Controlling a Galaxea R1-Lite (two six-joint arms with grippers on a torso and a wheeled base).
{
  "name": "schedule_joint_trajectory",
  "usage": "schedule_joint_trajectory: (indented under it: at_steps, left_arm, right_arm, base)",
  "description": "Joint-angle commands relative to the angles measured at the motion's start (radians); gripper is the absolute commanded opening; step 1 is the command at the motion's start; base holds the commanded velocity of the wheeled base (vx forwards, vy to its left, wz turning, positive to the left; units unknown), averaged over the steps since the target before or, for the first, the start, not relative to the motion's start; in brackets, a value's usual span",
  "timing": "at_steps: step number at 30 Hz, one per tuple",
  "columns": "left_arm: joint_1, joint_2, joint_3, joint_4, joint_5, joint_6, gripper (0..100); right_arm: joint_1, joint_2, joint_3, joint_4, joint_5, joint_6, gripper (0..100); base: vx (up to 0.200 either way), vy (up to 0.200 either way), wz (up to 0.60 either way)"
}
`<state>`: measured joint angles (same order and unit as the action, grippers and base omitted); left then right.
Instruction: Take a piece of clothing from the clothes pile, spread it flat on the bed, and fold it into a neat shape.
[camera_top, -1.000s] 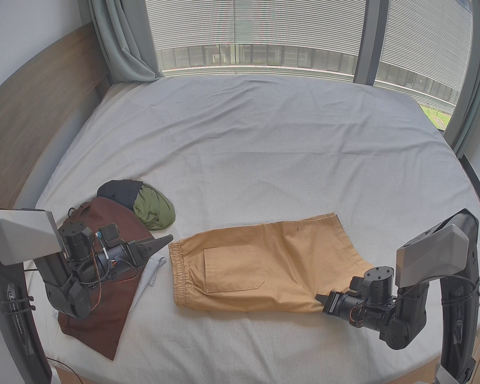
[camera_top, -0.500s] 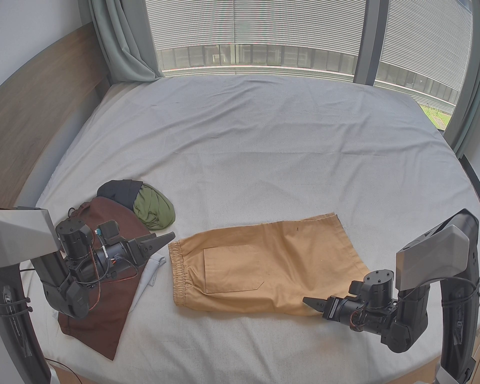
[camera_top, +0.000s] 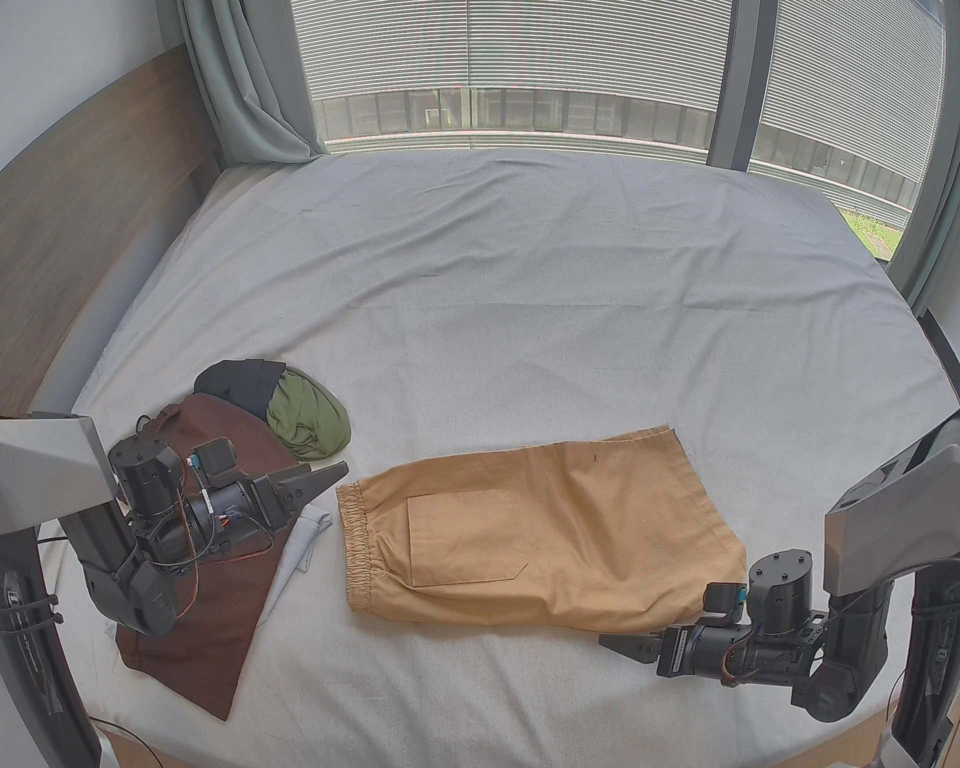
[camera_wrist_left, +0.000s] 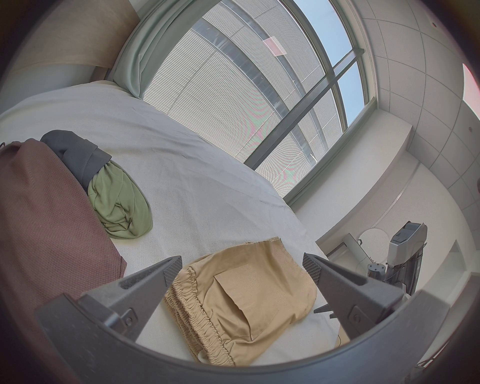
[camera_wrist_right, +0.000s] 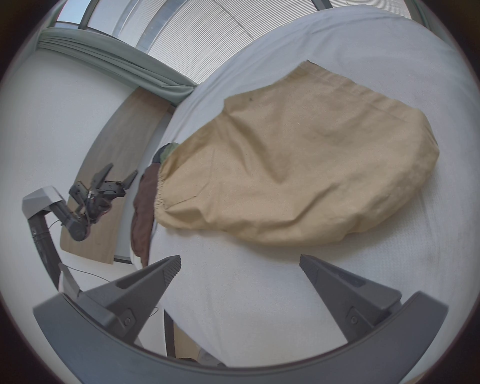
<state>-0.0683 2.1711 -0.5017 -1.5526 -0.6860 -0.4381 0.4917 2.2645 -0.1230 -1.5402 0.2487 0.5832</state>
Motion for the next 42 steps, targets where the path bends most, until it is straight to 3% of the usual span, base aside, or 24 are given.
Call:
schedule_joint_trajectory:
  at_steps: [1, 6, 17, 21, 25, 42]
  left_arm:
    - [-0.004, -0.007, 0.003, -0.003, -0.003, 0.004, 100]
    - [0.001, 0.003, 0.008, -0.003, -0.010, 0.047, 100]
    - [0.008, -0.004, 0.009, -0.001, -0.027, 0.045, 100]
    - [0.007, -0.008, 0.008, -0.001, -0.026, 0.045, 100]
    - [0.008, -0.022, 0.022, -0.001, -0.026, 0.053, 100]
    - [0.005, -0.023, 0.035, -0.001, -0.029, 0.050, 100]
  right_arm:
    - [0.005, -0.098, 0.019, 0.000, 0.038, 0.001, 100]
    - [0.004, -0.169, 0.002, -0.001, 0.049, 0.003, 100]
    - [0.013, -0.264, -0.027, -0.001, 0.050, -0.008, 100]
    - [0.018, -0.283, -0.041, -0.001, 0.072, -0.056, 100]
    - [0.004, -0.322, -0.037, -0.001, 0.121, -0.095, 100]
    - [-0.064, -0.344, -0.073, -0.001, 0.122, -0.095, 100]
  base:
    - [0.000, 0.000, 0.00]
    - [0.000, 0.000, 0.00]
    - [0.000, 0.000, 0.00]
    - [0.000, 0.000, 0.00]
    - [0.000, 0.000, 0.00]
    - [0.000, 0.000, 0.00]
